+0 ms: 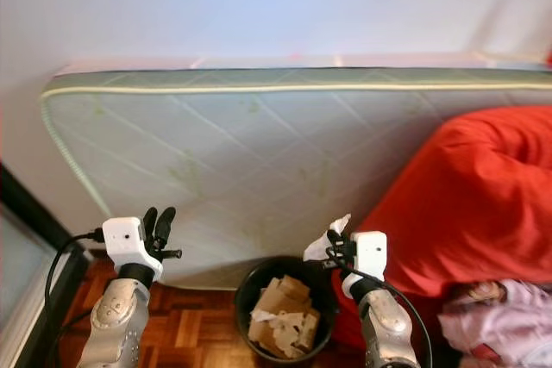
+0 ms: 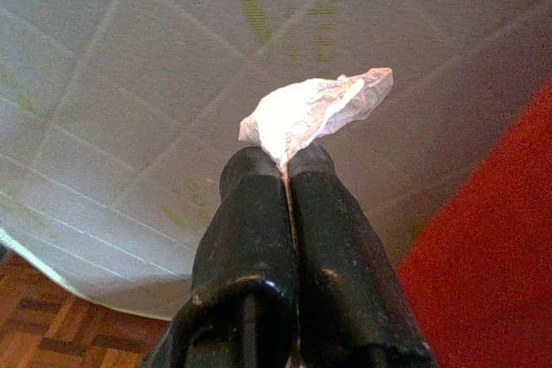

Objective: Clean up the room

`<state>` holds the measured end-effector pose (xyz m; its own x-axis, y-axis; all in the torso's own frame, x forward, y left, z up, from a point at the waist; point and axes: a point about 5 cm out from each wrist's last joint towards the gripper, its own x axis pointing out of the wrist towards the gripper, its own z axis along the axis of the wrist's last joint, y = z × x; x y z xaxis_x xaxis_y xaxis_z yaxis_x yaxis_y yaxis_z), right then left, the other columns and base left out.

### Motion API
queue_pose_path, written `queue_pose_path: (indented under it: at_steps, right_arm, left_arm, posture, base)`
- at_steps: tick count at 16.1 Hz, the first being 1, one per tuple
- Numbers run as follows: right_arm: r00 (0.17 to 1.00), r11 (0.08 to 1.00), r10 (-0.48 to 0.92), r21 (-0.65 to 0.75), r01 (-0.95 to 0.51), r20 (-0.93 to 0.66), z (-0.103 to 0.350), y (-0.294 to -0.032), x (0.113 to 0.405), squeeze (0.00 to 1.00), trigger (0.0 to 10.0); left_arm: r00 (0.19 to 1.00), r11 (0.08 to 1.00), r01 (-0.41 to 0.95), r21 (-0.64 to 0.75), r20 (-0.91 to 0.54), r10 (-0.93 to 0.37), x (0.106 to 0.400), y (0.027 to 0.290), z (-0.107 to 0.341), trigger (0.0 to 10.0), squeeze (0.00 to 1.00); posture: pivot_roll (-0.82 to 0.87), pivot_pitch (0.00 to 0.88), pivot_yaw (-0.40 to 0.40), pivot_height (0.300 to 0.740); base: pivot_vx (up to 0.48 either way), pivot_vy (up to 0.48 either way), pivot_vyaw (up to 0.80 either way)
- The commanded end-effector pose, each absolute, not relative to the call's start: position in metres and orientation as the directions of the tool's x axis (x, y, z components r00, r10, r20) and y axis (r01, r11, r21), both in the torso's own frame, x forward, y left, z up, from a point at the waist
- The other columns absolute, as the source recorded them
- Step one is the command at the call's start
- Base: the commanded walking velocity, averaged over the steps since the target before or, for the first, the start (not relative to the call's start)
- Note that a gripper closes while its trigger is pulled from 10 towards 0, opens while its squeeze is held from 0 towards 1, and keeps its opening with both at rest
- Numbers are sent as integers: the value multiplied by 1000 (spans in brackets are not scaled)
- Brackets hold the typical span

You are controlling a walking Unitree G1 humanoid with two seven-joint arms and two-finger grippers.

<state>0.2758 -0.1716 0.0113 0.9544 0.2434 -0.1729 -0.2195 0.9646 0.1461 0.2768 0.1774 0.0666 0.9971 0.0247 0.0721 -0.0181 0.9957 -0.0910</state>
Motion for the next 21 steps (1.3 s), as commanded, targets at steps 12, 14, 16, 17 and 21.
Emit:
queue_pose_path:
  at_steps: [12,14,16,17,21]
  right_arm:
    - [951,961,256,156,-230,-172,11,-168,277,0,10000]
    - [954,962,251,151,-228,-161,13,-168,277,0,10000]
    - [955,962,252,151,-229,-158,13,-168,278,0,10000]
    - [955,962,251,149,-228,-157,14,-168,278,0,10000]
    - [956,962,250,152,-227,-153,15,-168,280,0,10000]
  left_arm:
    - [997,993,-41,-111,65,49,277,181,68,10000,0]
    - [996,993,-43,-107,70,50,277,181,69,10000,0]
    - [996,993,-43,-107,71,51,277,181,69,10000,0]
    - [996,994,-41,-102,76,49,277,181,70,10000,0]
    - [996,996,-25,-84,82,32,277,181,71,10000,0]
  posture:
    - [-14,0,50,740]
    - [-12,0,50,740]
    - [-10,0,49,740]
    - [-9,0,50,740]
    - [-9,0,51,740]
  base:
    - [0,228,-253]
    - [0,129,-375]
    - [0,0,0]
    - [0,0,0]
    - [0,0,0]
